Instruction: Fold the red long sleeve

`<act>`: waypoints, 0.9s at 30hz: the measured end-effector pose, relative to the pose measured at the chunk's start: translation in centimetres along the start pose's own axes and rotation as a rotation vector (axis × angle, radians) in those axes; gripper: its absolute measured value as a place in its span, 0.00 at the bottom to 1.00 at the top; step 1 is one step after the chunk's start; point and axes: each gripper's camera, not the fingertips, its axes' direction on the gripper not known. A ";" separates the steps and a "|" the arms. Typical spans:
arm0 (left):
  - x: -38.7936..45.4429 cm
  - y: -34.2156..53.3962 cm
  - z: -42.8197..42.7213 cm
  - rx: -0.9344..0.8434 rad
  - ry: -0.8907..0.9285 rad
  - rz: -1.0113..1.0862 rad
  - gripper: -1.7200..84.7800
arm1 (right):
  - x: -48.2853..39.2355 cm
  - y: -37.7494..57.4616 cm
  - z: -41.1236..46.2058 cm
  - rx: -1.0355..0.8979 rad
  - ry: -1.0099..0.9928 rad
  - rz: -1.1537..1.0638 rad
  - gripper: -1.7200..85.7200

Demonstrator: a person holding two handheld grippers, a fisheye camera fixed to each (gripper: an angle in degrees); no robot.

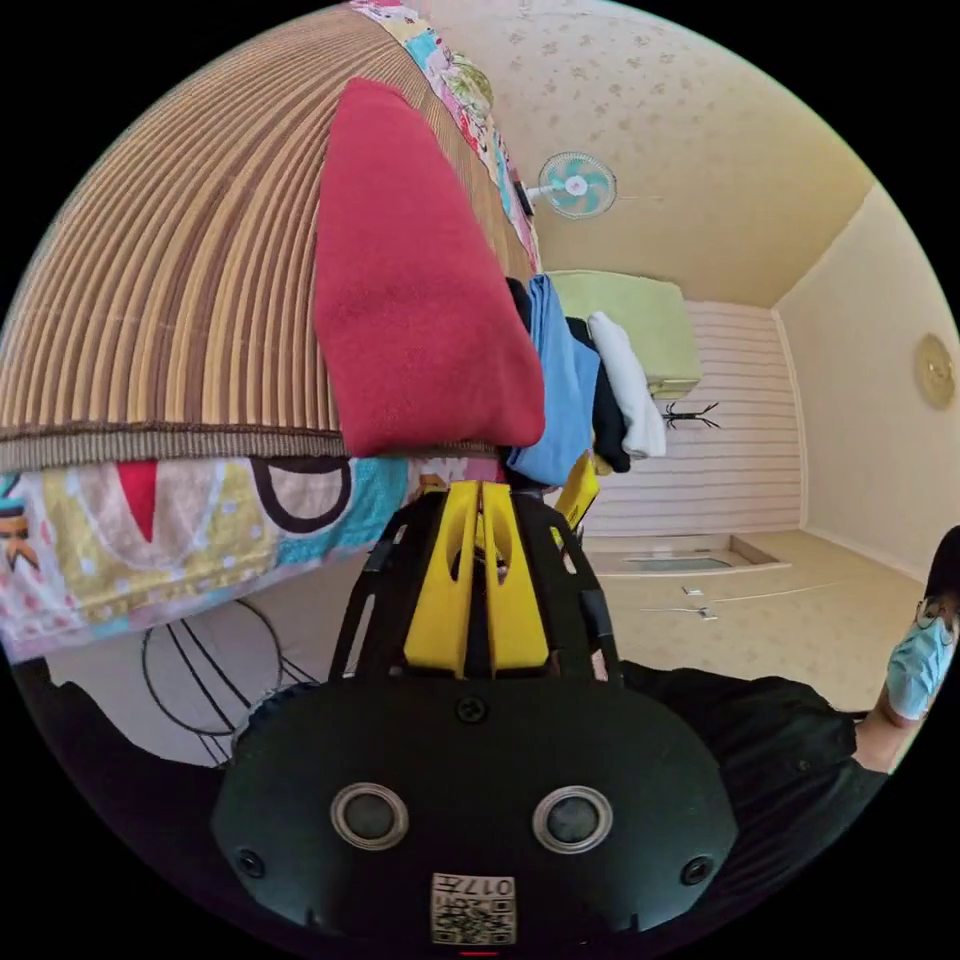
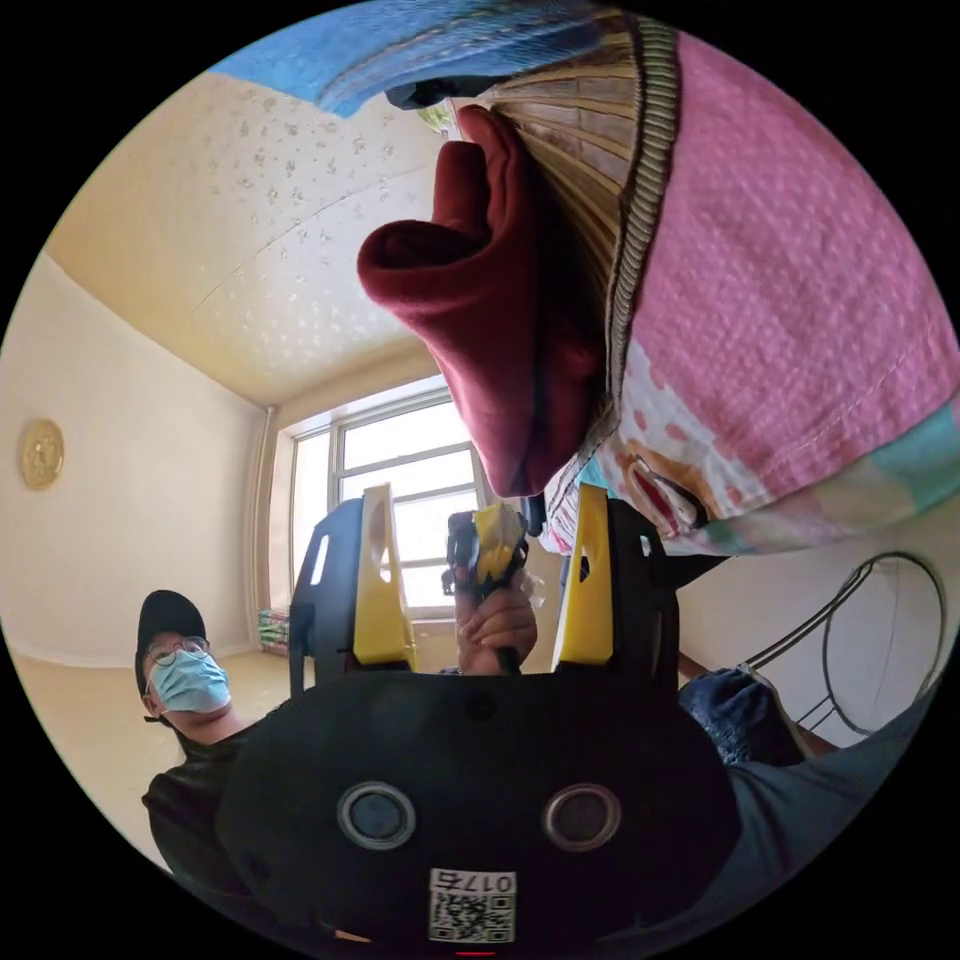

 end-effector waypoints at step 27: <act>-4.8 -4.2 -0.2 -0.106 0.025 -0.135 0.17 | -10.8 1.4 3.7 -0.091 0.207 -0.081 0.29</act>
